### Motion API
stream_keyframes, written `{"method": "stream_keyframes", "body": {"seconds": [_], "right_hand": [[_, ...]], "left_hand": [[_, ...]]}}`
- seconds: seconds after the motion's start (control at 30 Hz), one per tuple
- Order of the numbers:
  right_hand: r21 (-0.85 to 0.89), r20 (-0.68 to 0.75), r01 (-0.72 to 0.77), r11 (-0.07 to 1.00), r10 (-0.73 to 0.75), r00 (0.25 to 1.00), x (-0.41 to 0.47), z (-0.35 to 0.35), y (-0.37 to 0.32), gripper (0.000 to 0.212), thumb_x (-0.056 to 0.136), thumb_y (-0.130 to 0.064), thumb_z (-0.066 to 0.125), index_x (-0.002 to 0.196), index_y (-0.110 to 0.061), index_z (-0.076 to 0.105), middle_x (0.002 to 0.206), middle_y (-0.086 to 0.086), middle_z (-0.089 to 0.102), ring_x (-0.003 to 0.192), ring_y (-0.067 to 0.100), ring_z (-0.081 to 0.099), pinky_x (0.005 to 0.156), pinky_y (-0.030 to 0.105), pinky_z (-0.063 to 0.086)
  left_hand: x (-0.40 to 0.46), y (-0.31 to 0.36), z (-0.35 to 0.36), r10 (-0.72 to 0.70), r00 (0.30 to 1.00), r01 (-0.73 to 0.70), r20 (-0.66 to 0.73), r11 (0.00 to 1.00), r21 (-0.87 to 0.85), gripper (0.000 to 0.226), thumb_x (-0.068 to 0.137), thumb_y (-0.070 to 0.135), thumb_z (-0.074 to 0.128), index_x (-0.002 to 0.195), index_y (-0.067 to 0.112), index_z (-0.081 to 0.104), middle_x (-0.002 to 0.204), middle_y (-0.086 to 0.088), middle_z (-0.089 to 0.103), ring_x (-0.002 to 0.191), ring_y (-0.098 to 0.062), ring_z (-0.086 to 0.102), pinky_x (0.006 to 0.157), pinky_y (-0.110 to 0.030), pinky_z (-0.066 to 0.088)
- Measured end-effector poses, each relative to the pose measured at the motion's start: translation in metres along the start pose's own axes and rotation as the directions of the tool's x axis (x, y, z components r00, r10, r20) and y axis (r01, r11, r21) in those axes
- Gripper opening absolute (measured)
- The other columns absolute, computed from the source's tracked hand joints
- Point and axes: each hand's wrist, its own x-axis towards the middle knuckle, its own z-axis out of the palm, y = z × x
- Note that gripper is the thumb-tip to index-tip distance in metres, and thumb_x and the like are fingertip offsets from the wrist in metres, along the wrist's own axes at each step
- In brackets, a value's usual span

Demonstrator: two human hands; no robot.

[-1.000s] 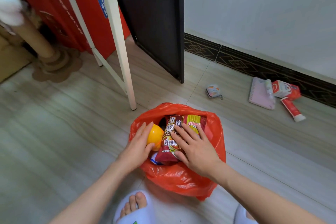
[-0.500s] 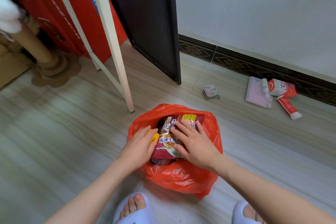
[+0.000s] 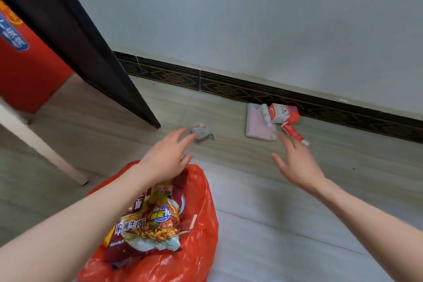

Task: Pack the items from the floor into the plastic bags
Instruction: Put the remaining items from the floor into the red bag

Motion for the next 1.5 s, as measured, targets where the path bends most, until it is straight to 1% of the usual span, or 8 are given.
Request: {"method": "stream_keyframes", "body": {"seconds": [0.27,0.47,0.6,0.7,0.87,1.1,1.37,1.5], "right_hand": [[0.024,0.132,-0.240,0.970,0.235,0.963,0.062,0.016,0.038,0.058,0.090,-0.032,0.051,0.141,-0.015,0.031,0.144,0.015,0.037,0.129,0.036,0.037,0.103,0.043,0.036],[0.012,0.044,-0.377,0.926,0.376,0.926,0.109,0.024,0.070,0.045,0.092,-0.028,0.049,0.131,-0.006,0.042,0.127,0.023,0.048,0.116,0.042,0.044,0.092,0.047,0.040],[-0.055,0.131,-0.395,0.917,0.398,0.908,0.130,0.045,0.084,0.050,0.089,-0.022,0.054,0.132,-0.004,0.037,0.128,0.022,0.047,0.116,0.041,0.044,0.094,0.046,0.039],[0.047,0.113,-0.436,0.899,0.429,0.896,0.136,0.060,0.082,0.039,0.086,-0.016,0.054,0.117,0.006,0.047,0.118,0.027,0.050,0.105,0.043,0.049,0.089,0.041,0.039],[0.492,-0.061,-0.399,0.773,0.488,0.871,0.136,0.068,0.042,0.040,0.088,-0.027,0.056,0.119,-0.003,0.047,0.110,0.018,0.061,0.099,0.036,0.057,0.075,0.033,0.039],[0.334,-0.042,-0.517,0.788,0.561,0.827,0.169,0.077,0.021,0.042,0.086,-0.035,0.058,0.110,-0.001,0.057,0.112,0.020,0.060,0.101,0.037,0.057,0.073,0.034,0.040],[0.540,0.003,-0.304,0.785,0.360,0.933,0.119,0.050,-0.022,0.029,0.083,-0.028,0.065,0.061,-0.013,0.051,0.066,0.007,0.057,0.067,0.026,0.052,0.059,0.031,0.031],[0.637,0.160,-0.261,0.725,0.207,0.965,0.064,0.026,-0.066,0.018,0.080,-0.027,0.067,0.079,-0.009,0.064,0.064,0.005,0.061,0.058,0.019,0.055,0.059,0.032,0.045]], "left_hand": [[0.076,0.002,0.044,-0.059,0.992,0.074,0.112,0.988,-0.133,0.062,0.087,0.018,0.052,0.143,0.017,0.025,0.151,-0.016,0.020,0.137,-0.032,0.023,0.110,-0.042,0.027],[0.124,-0.014,0.063,-0.109,0.987,0.118,0.122,0.990,-0.077,0.071,0.087,0.019,0.052,0.147,0.021,0.012,0.153,-0.014,0.012,0.140,-0.030,0.015,0.111,-0.041,0.025],[0.141,-0.022,0.078,-0.164,0.983,0.172,0.085,0.981,-0.085,0.065,0.085,0.021,0.057,0.143,0.019,0.026,0.143,-0.015,0.031,0.126,-0.034,0.034,0.098,-0.041,0.035],[0.147,-0.026,0.083,-0.182,0.983,0.180,-0.004,0.978,-0.107,0.055,0.080,0.022,0.064,0.132,0.019,0.046,0.127,-0.014,0.046,0.112,-0.035,0.044,0.089,-0.041,0.038],[0.154,-0.032,0.084,-0.175,0.983,0.181,0.055,0.971,-0.158,0.063,0.078,0.025,0.067,0.135,0.022,0.041,0.130,-0.012,0.042,0.117,-0.032,0.041,0.095,-0.040,0.040],[0.151,-0.033,0.082,-0.187,0.979,0.202,0.082,0.944,-0.260,0.060,0.079,0.019,0.061,0.135,0.022,0.040,0.129,-0.011,0.039,0.119,-0.028,0.038,0.094,-0.035,0.041],[0.102,-0.030,0.059,-0.152,0.980,0.094,-0.129,0.922,-0.376,0.058,0.074,0.024,0.063,0.129,0.013,0.049,0.122,-0.014,0.051,0.113,-0.033,0.047,0.095,-0.034,0.037],[0.053,-0.021,0.024,-0.166,0.964,0.064,-0.207,0.902,-0.427,0.067,0.065,0.036,0.053,0.126,0.011,0.049,0.119,-0.008,0.055,0.113,-0.023,0.050,0.091,-0.016,0.029]]}}
